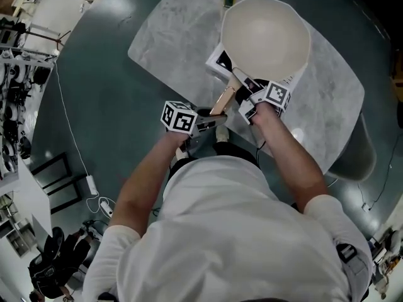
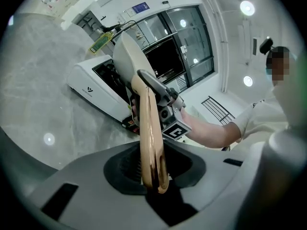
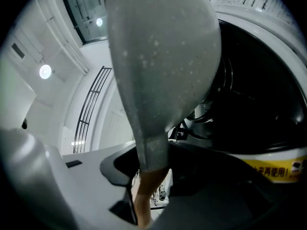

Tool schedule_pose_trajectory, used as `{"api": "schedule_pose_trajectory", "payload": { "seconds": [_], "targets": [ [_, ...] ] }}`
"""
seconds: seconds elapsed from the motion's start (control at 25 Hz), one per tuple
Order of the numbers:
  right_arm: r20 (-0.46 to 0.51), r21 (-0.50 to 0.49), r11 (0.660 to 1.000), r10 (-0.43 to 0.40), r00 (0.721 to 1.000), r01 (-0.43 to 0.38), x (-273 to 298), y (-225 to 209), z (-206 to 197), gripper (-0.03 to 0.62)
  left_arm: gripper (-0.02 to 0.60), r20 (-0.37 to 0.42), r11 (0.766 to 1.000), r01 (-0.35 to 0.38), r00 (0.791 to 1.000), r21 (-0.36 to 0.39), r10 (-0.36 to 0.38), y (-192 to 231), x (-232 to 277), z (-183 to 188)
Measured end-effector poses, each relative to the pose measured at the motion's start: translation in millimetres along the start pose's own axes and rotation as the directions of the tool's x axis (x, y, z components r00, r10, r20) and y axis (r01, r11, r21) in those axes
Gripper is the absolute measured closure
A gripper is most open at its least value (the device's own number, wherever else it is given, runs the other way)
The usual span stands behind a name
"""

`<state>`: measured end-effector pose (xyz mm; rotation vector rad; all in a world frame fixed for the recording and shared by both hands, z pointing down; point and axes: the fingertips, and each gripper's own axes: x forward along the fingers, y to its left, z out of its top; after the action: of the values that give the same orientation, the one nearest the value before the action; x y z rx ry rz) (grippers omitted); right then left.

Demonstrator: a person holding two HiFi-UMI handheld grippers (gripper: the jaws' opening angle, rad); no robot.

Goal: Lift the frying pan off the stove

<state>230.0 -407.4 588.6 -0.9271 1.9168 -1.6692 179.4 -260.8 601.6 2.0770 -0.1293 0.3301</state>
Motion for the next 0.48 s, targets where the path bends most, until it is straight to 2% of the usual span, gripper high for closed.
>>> {"api": "schedule_pose_trajectory", "payload": {
  "seconds": [0.32,0.48],
  "targets": [
    [-0.012,-0.039,0.999,-0.013,1.000,0.012,5.3,19.8,-18.9,0.424,0.471,0.057,0.998,0.067,0.996,-0.004,-0.066,-20.4,-31.4,2.0],
    [-0.017,-0.036,0.999,0.007,1.000,-0.007,16.2,-1.4,-26.1,0.422,0.471,0.076,0.997,0.071,0.995,-0.002,-0.071,3.2,-32.0,-6.2]
  ]
}}
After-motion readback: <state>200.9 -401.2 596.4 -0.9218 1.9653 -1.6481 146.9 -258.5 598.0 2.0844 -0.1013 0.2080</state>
